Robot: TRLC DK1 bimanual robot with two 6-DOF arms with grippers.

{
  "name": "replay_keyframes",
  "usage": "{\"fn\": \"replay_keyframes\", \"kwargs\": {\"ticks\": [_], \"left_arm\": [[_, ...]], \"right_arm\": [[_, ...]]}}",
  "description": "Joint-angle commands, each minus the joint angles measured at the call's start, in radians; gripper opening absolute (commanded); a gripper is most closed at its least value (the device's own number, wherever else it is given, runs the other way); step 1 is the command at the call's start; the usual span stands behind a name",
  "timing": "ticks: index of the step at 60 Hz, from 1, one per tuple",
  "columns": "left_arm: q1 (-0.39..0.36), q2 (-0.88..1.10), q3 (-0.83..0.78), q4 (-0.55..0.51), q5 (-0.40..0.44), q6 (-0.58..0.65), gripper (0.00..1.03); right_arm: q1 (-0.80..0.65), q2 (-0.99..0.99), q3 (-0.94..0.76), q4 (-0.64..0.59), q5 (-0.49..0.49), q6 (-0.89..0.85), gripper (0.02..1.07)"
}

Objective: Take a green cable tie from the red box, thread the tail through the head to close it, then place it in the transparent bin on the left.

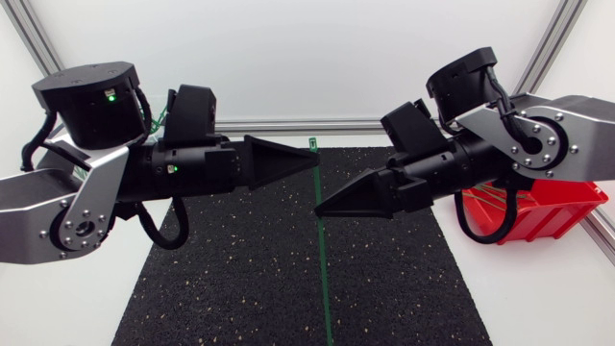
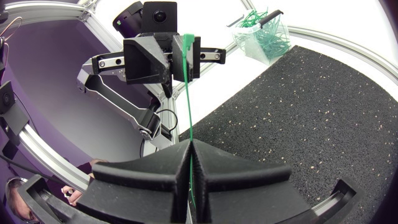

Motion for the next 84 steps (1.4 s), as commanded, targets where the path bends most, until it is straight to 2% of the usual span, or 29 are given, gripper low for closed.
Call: {"fn": "replay_keyframes", "kwargs": {"ticks": [1, 6, 7, 9, 34, 42, 47, 54, 60, 62, 65, 69, 73, 81, 84], "left_arm": [[-0.006, -0.001, 0.015, 0.015, 0.005, -0.005, 0.20], [-0.009, 0.002, 0.015, 0.015, 0.005, -0.003, 0.19], [-0.012, 0.003, 0.013, 0.015, 0.004, -0.003, 0.12], [-0.012, 0.005, 0.013, 0.015, 0.004, -0.005, 0.04], [-0.009, 0.018, 0.022, 0.006, -0.018, -0.020, 0.04], [0.014, 0.012, 0.025, -0.009, -0.010, -0.035, 0.04], [0.029, 0.009, 0.031, -0.035, 0.010, -0.037, 0.04], [0.049, 0.008, 0.053, -0.095, 0.042, -0.041, 0.04], [0.072, 0.000, 0.064, -0.132, 0.051, -0.043, 0.04], [0.081, -0.003, 0.068, -0.144, 0.054, -0.051, 0.04], [0.097, -0.006, 0.074, -0.161, 0.057, -0.061, 0.04], [0.114, -0.015, 0.079, -0.181, 0.057, -0.061, 0.04], [0.138, -0.015, 0.090, -0.206, 0.059, -0.074, 0.04], [0.180, 0.014, 0.117, -0.262, 0.114, -0.077, 0.04], [0.206, 0.025, 0.120, -0.267, 0.137, -0.074, 0.04]], "right_arm": [[-0.004, -0.012, -0.023, 0.009, -0.007, 0.022, 0.08], [-0.004, -0.013, -0.023, 0.009, -0.008, 0.022, 0.08], [-0.004, -0.013, -0.023, 0.009, -0.008, 0.022, 0.08], [-0.004, -0.015, -0.023, 0.009, -0.008, 0.022, 0.08], [-0.003, -0.017, -0.030, 0.018, -0.004, 0.022, 0.08], [0.019, -0.032, -0.043, 0.027, 0.016, 0.022, 0.08], [0.028, -0.044, -0.049, 0.030, 0.042, 0.022, 0.20], [0.028, -0.064, -0.049, 0.019, 0.068, 0.022, 0.42], [0.028, -0.087, -0.053, 0.004, 0.108, 0.010, 0.53], [0.033, -0.099, -0.057, -0.016, 0.148, -0.015, 0.60], [0.056, -0.112, -0.055, -0.091, 0.249, -0.090, 0.79], [0.066, -0.113, -0.060, -0.152, 0.334, -0.151, 0.96], [0.063, -0.110, -0.069, -0.162, 0.380, -0.174, 1.02], [0.051, -0.084, -0.041, -0.226, 0.383, -0.174, 1.02], [0.047, -0.081, -0.024, -0.226, 0.423, -0.187, 1.02]]}}
